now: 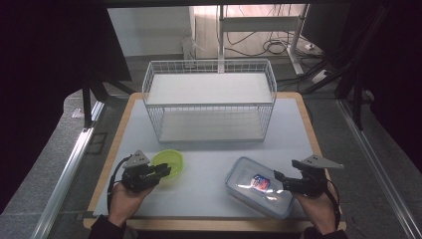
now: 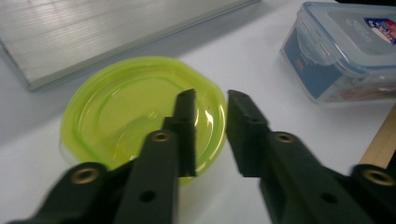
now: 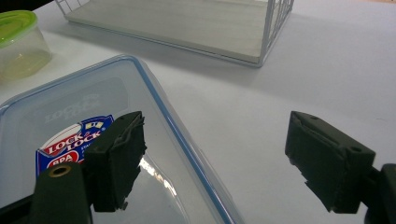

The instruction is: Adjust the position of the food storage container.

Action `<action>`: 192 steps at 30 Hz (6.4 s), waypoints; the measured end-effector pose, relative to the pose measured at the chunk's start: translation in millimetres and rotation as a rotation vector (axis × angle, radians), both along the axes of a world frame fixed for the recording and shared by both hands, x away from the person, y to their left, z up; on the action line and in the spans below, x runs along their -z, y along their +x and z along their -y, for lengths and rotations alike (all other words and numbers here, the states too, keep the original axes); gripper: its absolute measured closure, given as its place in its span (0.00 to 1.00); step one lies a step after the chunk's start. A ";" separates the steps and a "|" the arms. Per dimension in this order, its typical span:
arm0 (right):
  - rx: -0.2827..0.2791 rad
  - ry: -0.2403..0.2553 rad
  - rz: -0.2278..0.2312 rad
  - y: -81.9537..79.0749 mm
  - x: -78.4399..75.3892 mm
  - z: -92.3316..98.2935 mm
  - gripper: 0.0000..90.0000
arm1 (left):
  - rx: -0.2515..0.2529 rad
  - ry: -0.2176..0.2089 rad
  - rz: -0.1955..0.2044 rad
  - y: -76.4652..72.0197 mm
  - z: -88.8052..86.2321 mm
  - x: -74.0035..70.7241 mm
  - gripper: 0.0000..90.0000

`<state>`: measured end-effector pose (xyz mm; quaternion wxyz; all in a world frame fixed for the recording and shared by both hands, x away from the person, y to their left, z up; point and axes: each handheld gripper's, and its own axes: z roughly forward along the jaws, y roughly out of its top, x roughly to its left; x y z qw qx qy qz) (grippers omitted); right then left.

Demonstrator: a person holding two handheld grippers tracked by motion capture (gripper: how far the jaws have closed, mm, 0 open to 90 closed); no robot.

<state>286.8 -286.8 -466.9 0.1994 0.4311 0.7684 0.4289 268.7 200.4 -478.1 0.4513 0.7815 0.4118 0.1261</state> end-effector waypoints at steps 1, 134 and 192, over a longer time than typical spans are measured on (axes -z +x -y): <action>0.001 -0.003 0.004 -0.3 -0.2 0.0 0.23 | 0.003 -0.001 -0.001 2.8 2.6 -1.0 0.94; -0.042 -0.124 -0.211 -4.9 24.3 -16.7 1.00 | 0.223 0.133 -0.092 40.8 105.5 34.8 0.99; -0.167 -0.108 -0.071 15.6 12.3 -40.7 0.31 | 0.038 0.138 0.026 -7.1 15.2 26.5 0.16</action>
